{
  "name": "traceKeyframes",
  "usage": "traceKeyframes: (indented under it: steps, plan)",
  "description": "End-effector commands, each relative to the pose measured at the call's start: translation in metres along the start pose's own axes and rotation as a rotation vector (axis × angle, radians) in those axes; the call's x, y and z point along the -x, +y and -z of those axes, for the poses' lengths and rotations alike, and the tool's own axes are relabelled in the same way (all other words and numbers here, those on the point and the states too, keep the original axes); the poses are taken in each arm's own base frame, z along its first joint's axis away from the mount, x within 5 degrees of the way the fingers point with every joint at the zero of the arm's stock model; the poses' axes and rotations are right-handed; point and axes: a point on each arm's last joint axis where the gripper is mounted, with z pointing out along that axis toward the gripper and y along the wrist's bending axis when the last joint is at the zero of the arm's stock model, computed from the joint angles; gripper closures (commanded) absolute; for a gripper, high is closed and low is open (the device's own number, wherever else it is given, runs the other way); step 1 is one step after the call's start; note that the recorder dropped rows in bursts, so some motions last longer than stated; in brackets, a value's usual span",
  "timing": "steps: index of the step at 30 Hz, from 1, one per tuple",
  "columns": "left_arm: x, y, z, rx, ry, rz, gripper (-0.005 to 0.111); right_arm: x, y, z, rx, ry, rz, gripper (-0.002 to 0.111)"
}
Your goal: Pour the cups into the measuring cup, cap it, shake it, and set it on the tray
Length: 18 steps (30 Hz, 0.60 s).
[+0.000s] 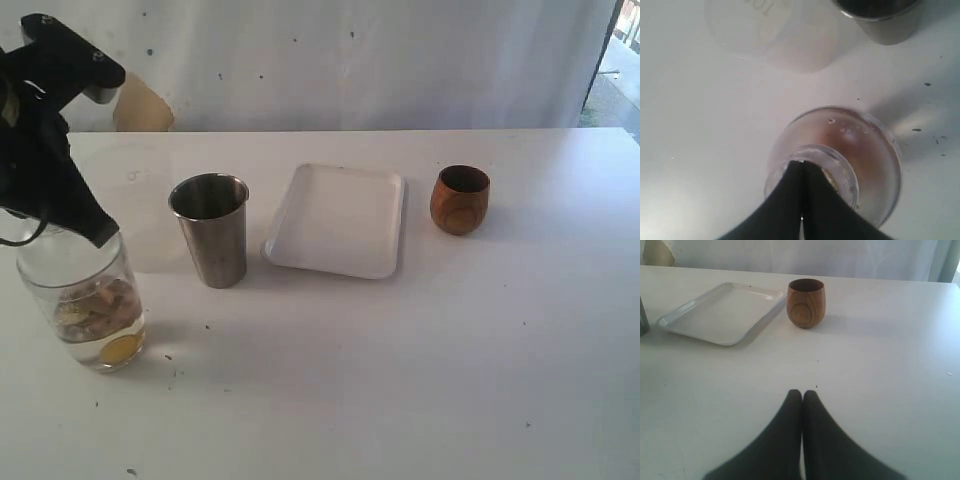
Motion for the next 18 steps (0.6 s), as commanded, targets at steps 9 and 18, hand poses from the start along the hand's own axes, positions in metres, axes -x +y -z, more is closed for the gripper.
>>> traceKeyframes:
  steps: [9,18]
  plan:
    - [-0.008,0.006,0.031,-0.021,-0.143,0.078,0.107,-0.001,0.000,0.000,-0.004,-0.002,-0.004,0.108]
    - [-0.008,0.009,0.032,0.008,-0.152,0.097,0.107,-0.001,0.000,0.000,-0.004,-0.002,-0.004,0.108]
